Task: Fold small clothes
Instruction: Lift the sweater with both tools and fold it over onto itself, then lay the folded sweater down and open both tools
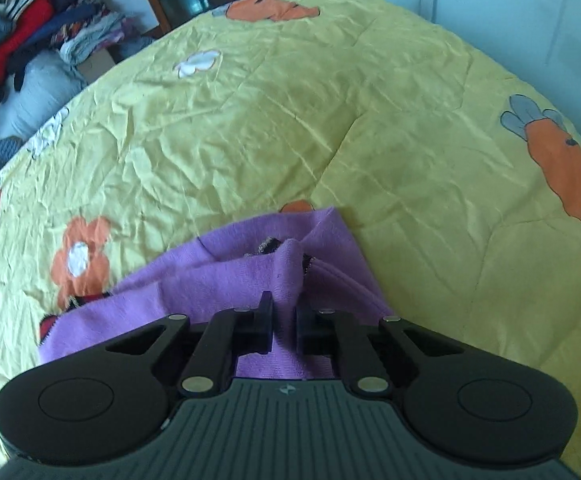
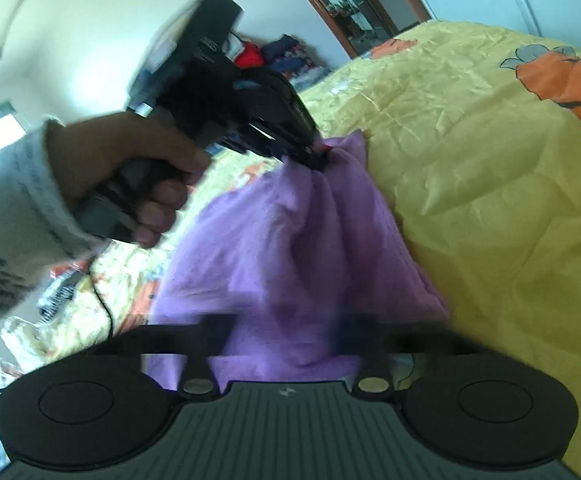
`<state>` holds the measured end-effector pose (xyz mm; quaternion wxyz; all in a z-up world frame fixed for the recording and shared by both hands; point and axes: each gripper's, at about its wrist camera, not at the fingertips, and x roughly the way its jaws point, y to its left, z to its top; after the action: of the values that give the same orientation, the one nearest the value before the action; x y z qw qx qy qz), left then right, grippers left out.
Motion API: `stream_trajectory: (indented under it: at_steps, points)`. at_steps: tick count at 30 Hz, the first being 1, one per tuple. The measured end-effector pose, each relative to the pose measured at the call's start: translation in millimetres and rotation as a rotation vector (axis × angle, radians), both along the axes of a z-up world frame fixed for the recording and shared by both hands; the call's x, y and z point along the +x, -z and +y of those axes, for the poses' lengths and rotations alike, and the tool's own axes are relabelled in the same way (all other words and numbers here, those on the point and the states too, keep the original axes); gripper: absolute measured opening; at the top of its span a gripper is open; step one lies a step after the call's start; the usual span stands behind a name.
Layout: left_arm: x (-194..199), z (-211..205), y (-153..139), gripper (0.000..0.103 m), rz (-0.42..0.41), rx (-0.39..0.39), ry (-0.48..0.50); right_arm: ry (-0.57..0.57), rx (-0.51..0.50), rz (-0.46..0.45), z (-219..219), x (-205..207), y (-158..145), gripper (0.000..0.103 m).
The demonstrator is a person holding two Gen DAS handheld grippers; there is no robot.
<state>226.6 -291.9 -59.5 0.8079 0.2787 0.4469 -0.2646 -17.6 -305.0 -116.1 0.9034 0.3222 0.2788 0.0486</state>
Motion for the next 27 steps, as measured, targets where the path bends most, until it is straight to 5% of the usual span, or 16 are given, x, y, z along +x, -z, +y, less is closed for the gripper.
stream_trajectory:
  at_steps: [11, 17, 20, 22, 24, 27]
  points:
    - [5, -4, -38, 0.007, 0.031, -0.207, -0.049, 0.065, -0.03, -0.098, -18, -24, -30, 0.006]
    - [3, -23, -8, 0.008, 0.108, -0.204, -0.026, 0.088, -0.023, 0.054, -24, -24, -6, 0.008]
    - [5, -23, 9, 0.032, 0.166, -0.263, -0.039, 0.045, -0.078, 0.096, -18, -19, -2, 0.012]
    - [10, -6, -6, 0.073, 0.232, -0.4, -0.082, 0.036, -0.063, 0.075, -22, -20, -10, 0.052]
    - [10, 24, -37, 0.083, 0.189, -0.517, -0.115, 0.047, -0.102, 0.016, -27, -25, -23, 0.081]
    - [1, 88, -75, 0.096, 0.114, -0.618, -0.16, 0.03, -0.193, -0.047, -44, -12, -44, 0.08]
